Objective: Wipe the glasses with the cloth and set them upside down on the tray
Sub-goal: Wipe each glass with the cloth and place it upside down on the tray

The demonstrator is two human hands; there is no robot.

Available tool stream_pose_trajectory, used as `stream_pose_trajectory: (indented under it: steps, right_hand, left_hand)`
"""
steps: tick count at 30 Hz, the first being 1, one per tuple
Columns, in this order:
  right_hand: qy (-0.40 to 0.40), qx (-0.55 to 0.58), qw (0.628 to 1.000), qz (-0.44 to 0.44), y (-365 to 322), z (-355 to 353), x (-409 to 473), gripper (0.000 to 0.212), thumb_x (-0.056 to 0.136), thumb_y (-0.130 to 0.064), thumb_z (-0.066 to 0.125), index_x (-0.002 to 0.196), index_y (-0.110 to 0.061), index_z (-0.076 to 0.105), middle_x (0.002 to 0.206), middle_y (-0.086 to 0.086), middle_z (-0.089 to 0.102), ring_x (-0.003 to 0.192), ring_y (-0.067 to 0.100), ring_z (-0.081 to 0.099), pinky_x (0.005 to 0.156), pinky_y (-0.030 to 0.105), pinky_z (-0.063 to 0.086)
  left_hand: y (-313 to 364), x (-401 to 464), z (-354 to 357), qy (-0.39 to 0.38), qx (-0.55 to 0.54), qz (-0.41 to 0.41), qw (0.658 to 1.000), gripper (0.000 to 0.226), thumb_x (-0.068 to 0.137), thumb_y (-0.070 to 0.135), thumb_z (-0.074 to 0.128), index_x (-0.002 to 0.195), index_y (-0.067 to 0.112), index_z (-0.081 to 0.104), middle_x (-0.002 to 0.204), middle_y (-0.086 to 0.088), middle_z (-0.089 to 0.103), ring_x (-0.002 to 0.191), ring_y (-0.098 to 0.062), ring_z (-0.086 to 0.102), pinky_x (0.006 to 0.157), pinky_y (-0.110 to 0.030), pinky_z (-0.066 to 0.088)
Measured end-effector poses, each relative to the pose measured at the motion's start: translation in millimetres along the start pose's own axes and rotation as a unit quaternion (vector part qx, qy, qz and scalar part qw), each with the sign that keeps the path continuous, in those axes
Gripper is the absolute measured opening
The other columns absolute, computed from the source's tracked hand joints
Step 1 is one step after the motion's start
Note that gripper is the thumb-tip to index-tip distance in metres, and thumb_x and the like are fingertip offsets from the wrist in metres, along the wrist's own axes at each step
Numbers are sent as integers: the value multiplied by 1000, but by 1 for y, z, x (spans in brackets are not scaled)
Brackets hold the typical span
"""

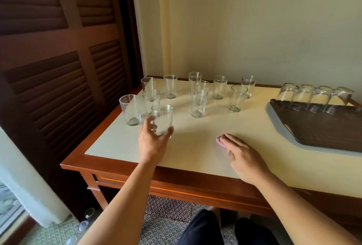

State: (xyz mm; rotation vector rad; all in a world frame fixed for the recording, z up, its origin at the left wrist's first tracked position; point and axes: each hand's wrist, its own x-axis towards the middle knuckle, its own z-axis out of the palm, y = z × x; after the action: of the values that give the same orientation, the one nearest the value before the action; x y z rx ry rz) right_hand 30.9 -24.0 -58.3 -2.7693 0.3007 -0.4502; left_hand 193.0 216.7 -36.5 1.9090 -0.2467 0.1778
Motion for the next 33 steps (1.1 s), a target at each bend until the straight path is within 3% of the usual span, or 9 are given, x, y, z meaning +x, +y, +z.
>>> stream_pose_trajectory:
  steps: [4,8,11,16,22,25,28,30,33]
  right_hand:
    - [19,-1,1000,-21,0,4,-1,52,101,-4,51,149,-24,53,157,-10,46,145,13,42,113,19,31]
    - [27,2,999,-21,0,3,-2,50,102,-6,54,147,-27,54,154,-10,48,142,13,45,111,23,39]
    - [18,-5,1000,4,0,2,-2,51,105,-12,48,152,-32,46,161,-12,39,148,10,36,116,22,31]
    - [3,-6,1000,20,0,0,-1,52,109,-17,37,157,-37,34,166,-18,24,152,3,22,116,12,18]
    - [10,-18,1000,17,-1,-2,1,50,110,-19,33,157,-37,34,165,-20,25,152,0,21,110,6,12]
    - [16,-14,1000,14,-1,-1,0,50,109,-17,37,156,-35,38,164,-18,29,151,2,24,110,7,13]
    - [23,-4,1000,12,1,0,0,49,109,-17,39,155,-35,40,162,-19,32,150,2,27,111,7,15]
    - [27,-5,1000,7,3,4,1,50,107,-17,43,154,-35,43,161,-18,34,150,4,31,113,10,21]
    - [49,7,999,2,5,7,0,52,100,-10,58,148,-31,53,155,-10,48,143,11,45,110,16,33]
  left_hand:
    - [27,-7,18,-60,-285,-57,955,81,76,19,92,145,12,51,105,-10,51,82,-23,72,71,-25,60]
    - [53,-8,35,-92,-429,-92,894,67,77,13,91,131,20,51,106,-13,61,78,-18,71,73,-31,59]
    - [71,-4,44,-73,-510,-124,848,67,69,11,93,119,23,51,100,-8,67,70,-14,62,70,-29,48]
    - [95,8,51,-102,-589,-151,788,64,59,19,93,106,24,51,89,4,70,65,-8,58,68,-28,35]
    - [116,4,63,-150,-617,-208,744,12,73,33,85,74,26,76,86,6,70,80,-13,61,86,-31,41]
    - [115,2,70,-157,-650,-247,701,22,71,41,86,74,25,71,89,1,65,85,-17,62,98,-33,45]
    - [111,5,72,-180,-681,-253,663,46,64,46,93,92,21,65,94,-5,62,90,-24,63,93,-38,53]
    - [108,6,74,-212,-651,-244,687,55,75,55,83,112,18,65,103,-10,63,98,-31,67,97,-46,55]
    - [102,10,74,-273,-485,-221,801,66,83,70,64,129,22,64,115,-14,67,96,-35,73,95,-51,58]
